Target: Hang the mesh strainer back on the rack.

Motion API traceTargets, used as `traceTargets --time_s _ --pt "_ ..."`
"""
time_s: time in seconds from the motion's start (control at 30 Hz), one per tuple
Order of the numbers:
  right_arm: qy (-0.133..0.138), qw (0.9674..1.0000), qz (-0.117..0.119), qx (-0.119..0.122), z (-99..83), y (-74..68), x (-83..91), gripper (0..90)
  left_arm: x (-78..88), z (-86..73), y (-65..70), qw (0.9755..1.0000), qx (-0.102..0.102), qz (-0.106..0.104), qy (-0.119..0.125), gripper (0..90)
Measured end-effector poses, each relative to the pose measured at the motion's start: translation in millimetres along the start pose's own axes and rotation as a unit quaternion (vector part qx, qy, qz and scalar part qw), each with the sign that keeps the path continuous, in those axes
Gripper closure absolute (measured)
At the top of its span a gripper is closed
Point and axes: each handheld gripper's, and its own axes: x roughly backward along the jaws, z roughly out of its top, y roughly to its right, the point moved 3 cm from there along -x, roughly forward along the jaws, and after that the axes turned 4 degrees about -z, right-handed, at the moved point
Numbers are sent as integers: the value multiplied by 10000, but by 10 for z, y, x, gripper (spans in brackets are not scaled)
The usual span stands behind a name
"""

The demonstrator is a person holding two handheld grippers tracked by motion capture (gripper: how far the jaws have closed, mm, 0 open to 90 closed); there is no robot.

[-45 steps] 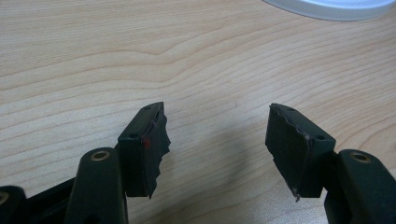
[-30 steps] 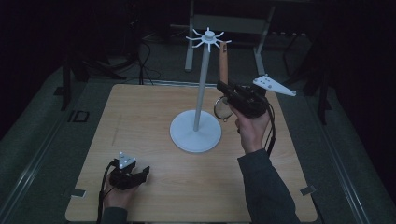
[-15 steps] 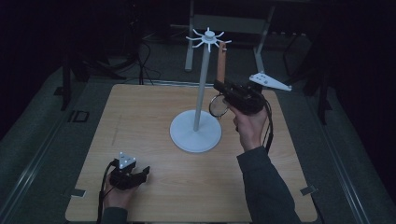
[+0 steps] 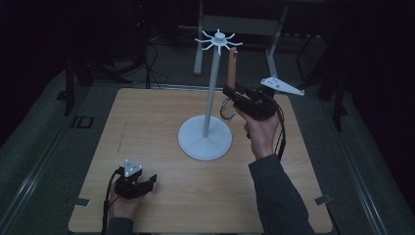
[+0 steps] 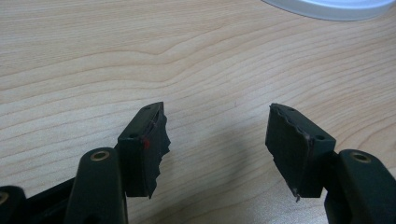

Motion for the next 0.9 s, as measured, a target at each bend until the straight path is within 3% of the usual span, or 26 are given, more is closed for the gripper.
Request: traceTargets --time_s 0.27,0.53,0.9 --pt "-21 9987 -393 332 -36 -14 53 446 -3 0 3 10000 6 5 7 382" --pt "-23 9969 -571 536 -32 -32 102 412 -4 0 5 10000 4 0 10 382" --pt "-300 9901 -911 1020 -129 -53 141 400 -5 1 6 10000 2 3 8 382"
